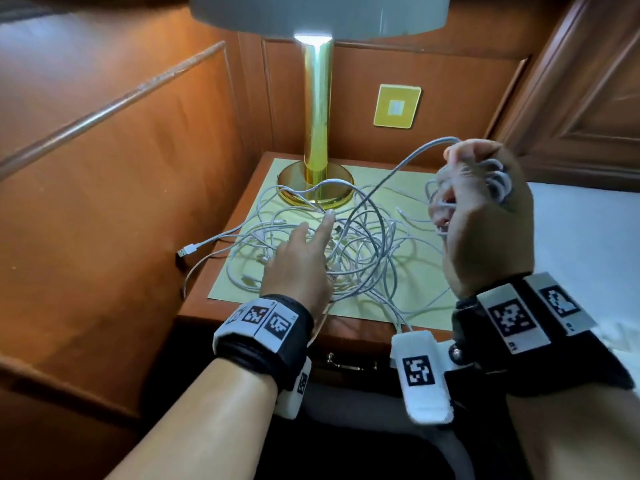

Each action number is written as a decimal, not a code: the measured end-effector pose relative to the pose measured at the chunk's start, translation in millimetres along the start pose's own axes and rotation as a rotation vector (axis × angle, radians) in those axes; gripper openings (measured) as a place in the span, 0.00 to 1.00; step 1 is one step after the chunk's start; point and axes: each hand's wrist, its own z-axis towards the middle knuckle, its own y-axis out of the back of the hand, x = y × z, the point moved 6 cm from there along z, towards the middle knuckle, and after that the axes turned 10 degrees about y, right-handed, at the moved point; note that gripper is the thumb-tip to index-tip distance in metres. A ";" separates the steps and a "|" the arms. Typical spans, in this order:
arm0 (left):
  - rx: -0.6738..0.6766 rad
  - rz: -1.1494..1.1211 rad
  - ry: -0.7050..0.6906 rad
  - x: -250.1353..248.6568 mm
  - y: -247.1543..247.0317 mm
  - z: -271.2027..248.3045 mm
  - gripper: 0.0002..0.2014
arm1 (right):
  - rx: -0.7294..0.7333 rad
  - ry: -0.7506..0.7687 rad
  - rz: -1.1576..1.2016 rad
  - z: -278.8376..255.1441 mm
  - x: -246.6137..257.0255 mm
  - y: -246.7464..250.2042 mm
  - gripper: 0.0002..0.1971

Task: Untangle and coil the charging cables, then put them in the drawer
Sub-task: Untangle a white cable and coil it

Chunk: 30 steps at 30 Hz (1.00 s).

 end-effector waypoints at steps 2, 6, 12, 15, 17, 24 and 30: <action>-0.003 0.019 0.026 1.4 3.2 -0.8 0.45 | -0.031 -0.028 -0.021 0.8 -1.4 9.1 0.12; 0.033 0.026 -0.015 -5.7 -0.4 -2.2 0.43 | -0.004 -0.131 -0.179 -8.0 -8.7 14.2 0.22; -0.018 -0.028 -0.118 -19.4 -0.9 -5.9 0.36 | -0.021 -0.296 0.052 -15.3 -21.3 7.6 0.16; -0.128 -0.071 -0.069 -19.5 9.4 -9.7 0.34 | 0.017 -0.358 0.033 -22.2 -31.3 4.1 0.16; -0.129 -0.115 -0.012 -16.2 13.6 -8.7 0.38 | 0.056 -0.378 -0.004 -26.9 -35.4 2.5 0.15; 0.191 -0.649 0.014 -8.2 14.0 -6.4 0.14 | 0.092 -0.382 -0.038 -31.7 -39.0 -1.8 0.11; 0.243 -1.076 0.027 -6.6 35.2 -6.8 0.12 | 0.044 -0.378 -0.006 -29.8 -37.4 -0.1 0.11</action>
